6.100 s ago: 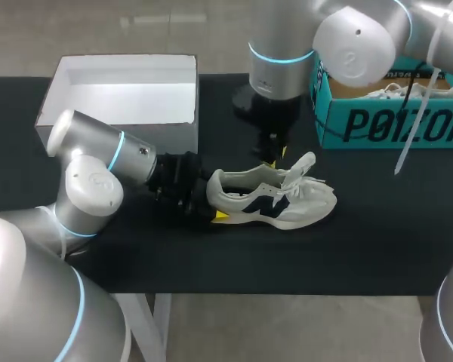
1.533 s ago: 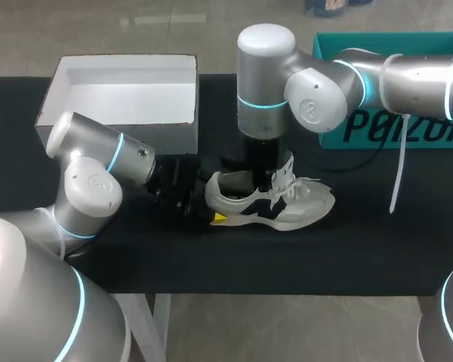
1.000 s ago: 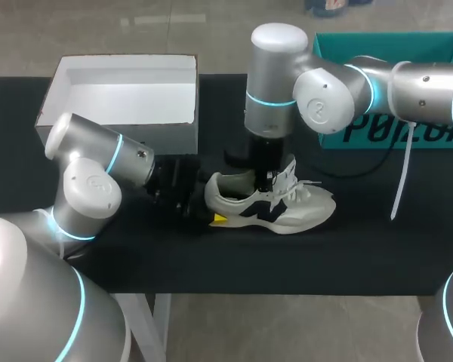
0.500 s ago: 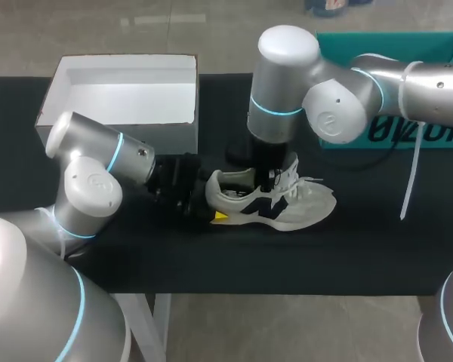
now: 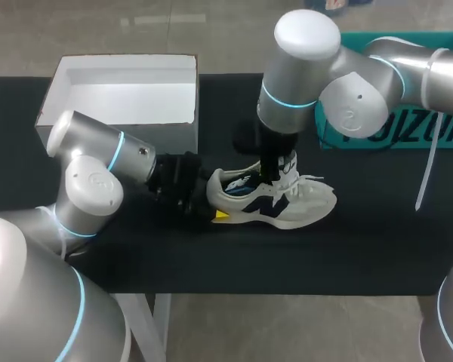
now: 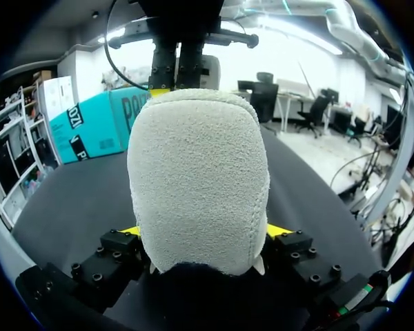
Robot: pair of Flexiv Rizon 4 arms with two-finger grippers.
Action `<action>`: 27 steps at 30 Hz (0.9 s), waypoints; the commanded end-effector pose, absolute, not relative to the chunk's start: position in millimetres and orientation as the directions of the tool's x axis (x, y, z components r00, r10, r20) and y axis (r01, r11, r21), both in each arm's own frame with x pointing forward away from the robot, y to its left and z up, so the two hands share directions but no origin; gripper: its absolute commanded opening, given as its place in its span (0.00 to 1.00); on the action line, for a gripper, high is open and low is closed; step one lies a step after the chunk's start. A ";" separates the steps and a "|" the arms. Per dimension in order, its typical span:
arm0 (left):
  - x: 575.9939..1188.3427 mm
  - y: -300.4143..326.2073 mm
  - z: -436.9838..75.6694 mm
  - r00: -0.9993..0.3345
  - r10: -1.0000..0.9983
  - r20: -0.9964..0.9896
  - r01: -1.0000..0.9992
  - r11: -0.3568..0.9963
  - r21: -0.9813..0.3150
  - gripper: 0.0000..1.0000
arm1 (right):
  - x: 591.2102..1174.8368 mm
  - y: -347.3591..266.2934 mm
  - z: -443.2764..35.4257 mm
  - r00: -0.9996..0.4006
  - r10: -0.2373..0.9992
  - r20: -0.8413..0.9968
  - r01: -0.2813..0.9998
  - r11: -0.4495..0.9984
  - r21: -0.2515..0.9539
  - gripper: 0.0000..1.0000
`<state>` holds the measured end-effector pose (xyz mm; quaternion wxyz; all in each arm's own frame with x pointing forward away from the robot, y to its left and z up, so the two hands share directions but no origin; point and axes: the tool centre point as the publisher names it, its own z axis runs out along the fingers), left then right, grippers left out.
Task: Take the shoe out of the shoebox, open the shoe tongue, remove and reinsert the insole, then place the shoe into the shoebox
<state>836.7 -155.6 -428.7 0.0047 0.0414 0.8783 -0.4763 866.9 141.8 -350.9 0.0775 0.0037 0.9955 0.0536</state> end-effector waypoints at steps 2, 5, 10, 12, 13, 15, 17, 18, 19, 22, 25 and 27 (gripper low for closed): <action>835.8 -156.1 -429.6 -0.997 0.068 -0.048 0.077 0.545 -0.835 0.00 | 859.6 114.9 -339.7 -0.983 0.047 -0.178 0.027 0.993 0.113 0.00; 835.8 -156.1 -429.6 -0.997 0.068 -0.048 0.077 0.545 -0.835 0.00 | 860.7 112.3 -337.2 -0.981 0.050 -0.186 0.026 0.991 0.129 0.00; 835.8 -156.1 -429.6 -0.997 0.068 -0.048 0.077 0.545 -0.835 0.00 | 866.8 114.9 -327.1 -0.970 0.069 -0.232 0.017 0.975 0.221 0.00; 835.8 -156.1 -429.6 -0.997 0.068 -0.048 0.077 0.545 -0.835 0.00 | 869.6 119.0 -322.2 -0.967 0.064 -0.245 0.006 0.973 0.232 0.00; 835.8 -156.1 -429.6 -0.997 0.068 -0.048 0.077 0.545 -0.835 0.00 | 871.2 121.5 -320.3 -0.966 0.058 -0.252 -0.002 0.973 0.233 0.00; 835.8 -156.1 -429.6 -0.997 0.068 -0.048 0.077 0.545 -0.835 0.00 | 875.2 126.0 -316.7 -0.963 0.052 -0.264 -0.016 0.969 0.248 0.00; 835.8 -156.1 -429.6 -0.997 0.068 -0.048 0.077 0.545 -0.835 0.00 | 880.3 129.8 -313.2 -0.961 0.042 -0.274 -0.030 0.967 0.255 0.00; 835.8 -156.1 -429.6 -0.997 0.068 -0.048 0.077 0.545 -0.835 0.00 | 882.9 131.6 -312.1 -0.959 0.043 -0.279 -0.035 0.962 0.272 0.00; 835.8 -156.1 -429.6 -0.997 0.068 -0.048 0.077 0.545 -0.835 0.00 | 884.8 134.2 -311.0 -0.959 0.040 -0.280 -0.041 0.961 0.275 0.00; 835.8 -156.1 -429.6 -0.997 0.068 -0.048 0.077 0.545 -0.835 0.00 | 892.9 144.6 -311.9 -0.959 0.018 -0.283 -0.066 0.956 0.286 0.00; 835.8 -156.1 -429.6 -0.997 0.068 -0.048 0.077 0.545 -0.835 0.00 | 900.9 156.6 -316.8 -0.960 -0.006 -0.279 -0.091 0.951 0.295 0.00; 835.8 -156.1 -429.6 -0.997 0.068 -0.048 0.077 0.545 -0.835 0.00 | 905.5 164.4 -319.2 -0.961 -0.019 -0.276 -0.108 0.944 0.313 0.00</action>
